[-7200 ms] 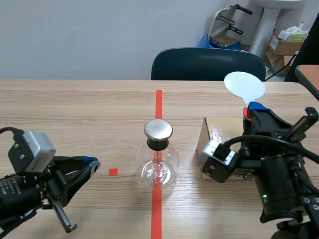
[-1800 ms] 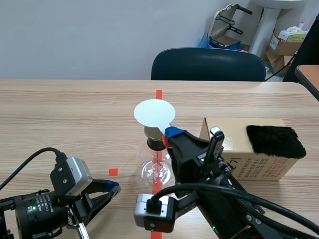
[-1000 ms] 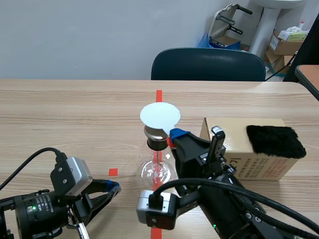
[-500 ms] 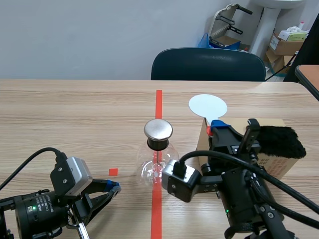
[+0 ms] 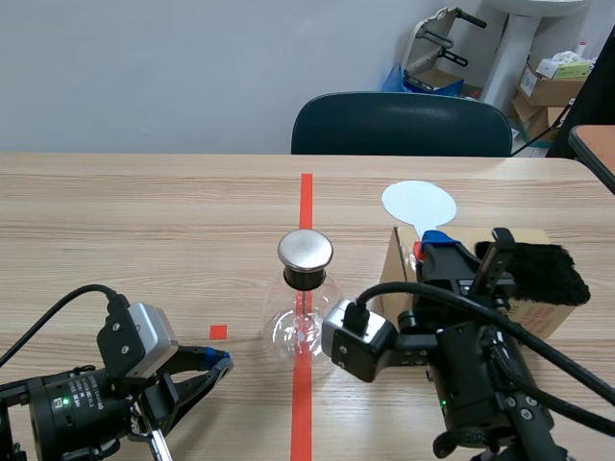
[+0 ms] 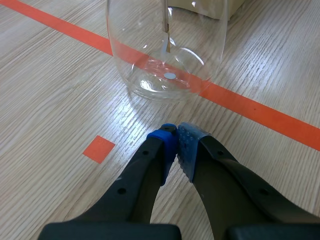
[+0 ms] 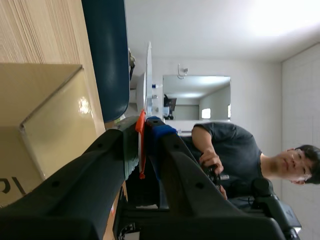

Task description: Do the electroscope experiment

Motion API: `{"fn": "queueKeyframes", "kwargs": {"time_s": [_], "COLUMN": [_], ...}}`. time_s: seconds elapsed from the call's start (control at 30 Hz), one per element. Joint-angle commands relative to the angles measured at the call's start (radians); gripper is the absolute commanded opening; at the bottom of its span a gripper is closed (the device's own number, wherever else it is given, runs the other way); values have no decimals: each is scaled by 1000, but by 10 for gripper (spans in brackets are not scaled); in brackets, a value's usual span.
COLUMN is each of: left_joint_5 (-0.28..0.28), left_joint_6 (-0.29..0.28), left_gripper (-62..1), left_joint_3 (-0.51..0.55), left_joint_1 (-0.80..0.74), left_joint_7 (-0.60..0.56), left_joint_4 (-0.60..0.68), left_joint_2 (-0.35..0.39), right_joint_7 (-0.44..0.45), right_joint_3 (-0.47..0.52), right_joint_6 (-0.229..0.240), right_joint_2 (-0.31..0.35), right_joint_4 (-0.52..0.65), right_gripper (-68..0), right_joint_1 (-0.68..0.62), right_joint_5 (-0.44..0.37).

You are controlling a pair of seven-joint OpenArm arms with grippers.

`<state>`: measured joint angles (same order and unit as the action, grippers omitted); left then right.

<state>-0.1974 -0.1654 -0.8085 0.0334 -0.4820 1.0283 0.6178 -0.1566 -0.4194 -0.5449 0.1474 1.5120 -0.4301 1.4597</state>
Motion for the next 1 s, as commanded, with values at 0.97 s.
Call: {"fn": "queueKeyframes", "kwargs": {"time_s": [0.97], "left_joint_5": [0], "left_joint_6": [-2], "left_gripper": [-569], "left_joint_3": [12], "left_joint_1": [8], "left_joint_7": [11], "left_joint_4": [23], "left_joint_2": [-5], "right_joint_7": [485], "right_joint_3": [4], "right_joint_6": [-14], "right_joint_2": [13], "right_joint_4": [14], "right_gripper": [-671], "right_joint_1": [9], "right_joint_5": [1]}}
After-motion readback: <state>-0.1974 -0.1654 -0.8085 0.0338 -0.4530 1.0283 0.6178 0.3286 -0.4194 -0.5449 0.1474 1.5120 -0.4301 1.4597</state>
